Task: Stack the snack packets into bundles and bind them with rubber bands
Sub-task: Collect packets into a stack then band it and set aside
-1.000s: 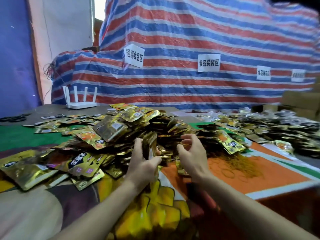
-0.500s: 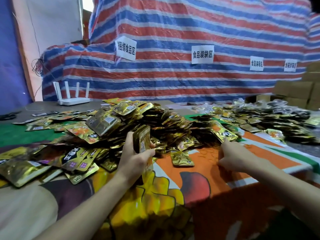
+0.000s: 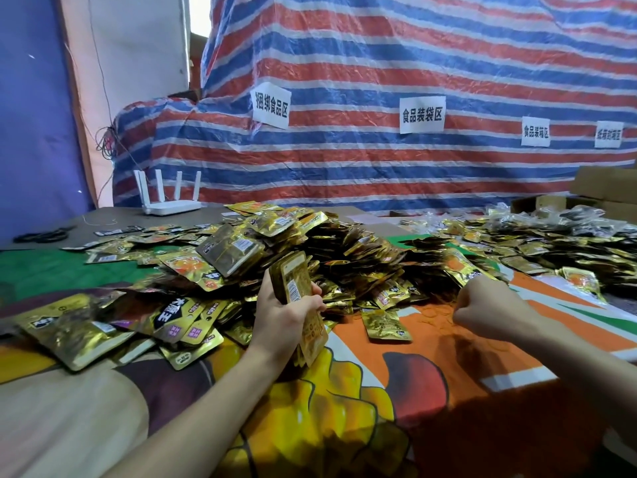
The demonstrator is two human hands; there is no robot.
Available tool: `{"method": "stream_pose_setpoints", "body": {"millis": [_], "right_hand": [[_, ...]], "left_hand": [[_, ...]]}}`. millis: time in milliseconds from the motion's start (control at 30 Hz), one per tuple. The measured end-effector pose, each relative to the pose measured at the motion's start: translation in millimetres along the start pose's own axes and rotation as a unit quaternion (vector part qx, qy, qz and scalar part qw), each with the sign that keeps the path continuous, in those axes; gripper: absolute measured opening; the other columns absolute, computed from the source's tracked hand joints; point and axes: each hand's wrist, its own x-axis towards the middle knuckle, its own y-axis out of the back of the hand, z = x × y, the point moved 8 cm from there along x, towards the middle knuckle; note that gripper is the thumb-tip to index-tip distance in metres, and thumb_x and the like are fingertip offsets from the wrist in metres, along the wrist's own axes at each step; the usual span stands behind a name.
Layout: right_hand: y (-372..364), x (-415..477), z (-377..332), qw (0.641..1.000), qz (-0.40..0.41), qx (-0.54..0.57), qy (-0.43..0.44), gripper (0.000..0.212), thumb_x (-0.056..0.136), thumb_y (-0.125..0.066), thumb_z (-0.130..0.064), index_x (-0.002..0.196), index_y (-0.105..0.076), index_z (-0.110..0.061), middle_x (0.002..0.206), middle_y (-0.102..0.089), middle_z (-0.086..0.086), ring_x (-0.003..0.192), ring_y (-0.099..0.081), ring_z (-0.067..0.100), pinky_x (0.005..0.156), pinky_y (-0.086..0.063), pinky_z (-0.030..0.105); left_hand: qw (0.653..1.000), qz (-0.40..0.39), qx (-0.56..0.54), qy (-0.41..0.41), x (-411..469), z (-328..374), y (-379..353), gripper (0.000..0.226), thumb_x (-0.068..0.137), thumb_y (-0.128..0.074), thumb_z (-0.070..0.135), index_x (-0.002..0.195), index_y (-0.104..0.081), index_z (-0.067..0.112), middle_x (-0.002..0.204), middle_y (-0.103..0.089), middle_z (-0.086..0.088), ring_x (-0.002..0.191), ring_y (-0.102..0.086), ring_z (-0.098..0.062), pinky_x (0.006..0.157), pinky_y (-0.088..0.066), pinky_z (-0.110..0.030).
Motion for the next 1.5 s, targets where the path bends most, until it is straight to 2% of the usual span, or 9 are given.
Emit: {"method": "stream_pose_setpoints", "body": {"millis": [200,367,567,700,867,1067,1267,1367,1500], "right_hand": [[14,0,-24,0.992,0.078,0.075,0.061,0.019,0.093,-0.059,-0.013,0.077,-0.070,-0.014,0.075,-0.068,0.003,0.071,-0.063,0.019,0.064,-0.056,0.037],[7,-3,-61,0.968,0.087,0.198,0.127,0.014,0.098,-0.061,-0.014,0.088,-0.072,-0.012,0.080,-0.070,0.001,0.071,-0.064,0.015,0.057,-0.048,0.026],[2,0,-56,0.978,0.102,0.145,0.112,0.006,0.088,-0.073,-0.009,0.089,-0.079,-0.010,0.090,-0.075,0.005,0.081,-0.068,0.019,0.077,-0.058,0.038],[22,1,-24,0.986,0.154,0.042,0.046,0.004,0.086,-0.078,-0.023,0.086,-0.080,-0.027,0.083,-0.074,0.004,0.078,-0.070,0.027,0.071,-0.058,0.038],[6,7,15,0.998,0.054,-0.032,-0.018,0.021,0.094,-0.060,-0.032,0.106,-0.075,-0.022,0.099,-0.071,0.008,0.094,-0.068,0.032,0.089,-0.055,0.040],[31,0,-32,0.983,0.154,0.042,0.091,0.008,0.092,-0.066,-0.017,0.093,-0.074,-0.018,0.086,-0.072,0.005,0.070,-0.067,0.025,0.065,-0.053,0.036],[7,-18,-112,0.870,-0.011,0.450,0.200,0.003,0.092,-0.070,-0.007,0.095,-0.070,-0.009,0.078,-0.077,0.005,0.058,-0.065,0.018,0.046,-0.046,0.023],[-9,-30,-145,0.818,-0.055,0.525,0.227,0.004,0.090,-0.071,-0.006,0.094,-0.070,-0.005,0.079,-0.076,0.010,0.055,-0.060,0.014,0.046,-0.046,0.024],[-16,-35,-156,0.797,0.012,0.556,0.235,0.003,0.087,-0.075,-0.004,0.090,-0.073,-0.005,0.076,-0.076,0.009,0.056,-0.066,0.028,0.050,-0.052,0.032]], "left_hand": [[0.999,-0.008,-0.031,0.033,0,-4,-1,0.049,0.066,-0.071,0.008,0.111,-0.059,-0.007,0.088,-0.068,-0.014,0.079,-0.069,-0.028,0.066,-0.057,-0.030],[0.995,-0.037,-0.048,0.085,-3,-13,-3,0.025,0.085,-0.064,-0.008,0.110,-0.061,-0.011,0.085,-0.067,-0.018,0.071,-0.069,-0.020,0.060,-0.056,-0.024],[0.995,-0.041,-0.058,0.076,-4,-7,-6,0.042,0.062,-0.068,0.013,0.097,-0.065,-0.009,0.082,-0.068,-0.016,0.073,-0.068,-0.022,0.064,-0.056,-0.026],[0.994,-0.044,-0.061,0.074,-3,-8,-7,0.034,0.061,-0.068,0.012,0.092,-0.067,-0.001,0.080,-0.068,-0.011,0.073,-0.068,-0.024,0.067,-0.058,-0.031],[0.995,-0.047,-0.044,0.075,-3,-8,-8,0.028,0.061,-0.068,0.012,0.087,-0.069,0.002,0.078,-0.070,-0.008,0.073,-0.069,-0.022,0.070,-0.056,-0.032],[0.993,-0.067,-0.064,0.079,-4,-4,-12,0.023,0.062,-0.067,0.011,0.072,-0.077,0.030,0.076,-0.070,-0.003,0.074,-0.067,-0.023,0.078,-0.056,-0.040],[0.988,-0.084,-0.071,0.110,-6,-5,-11,0.049,0.063,-0.068,0.009,0.111,-0.066,0.011,0.104,-0.077,-0.006,0.075,-0.071,-0.025,0.072,-0.059,-0.038],[0.986,-0.089,-0.062,0.128,-9,-6,-12,0.029,0.071,-0.072,0.000,0.095,-0.076,0.016,0.098,-0.077,-0.012,0.074,-0.073,-0.027,0.068,-0.062,-0.036],[0.986,-0.081,-0.059,0.129,-9,-5,-11,0.015,0.063,-0.069,0.003,0.075,-0.076,0.009,0.071,-0.070,-0.020,0.061,-0.069,-0.025,0.057,-0.059,-0.032]]}}
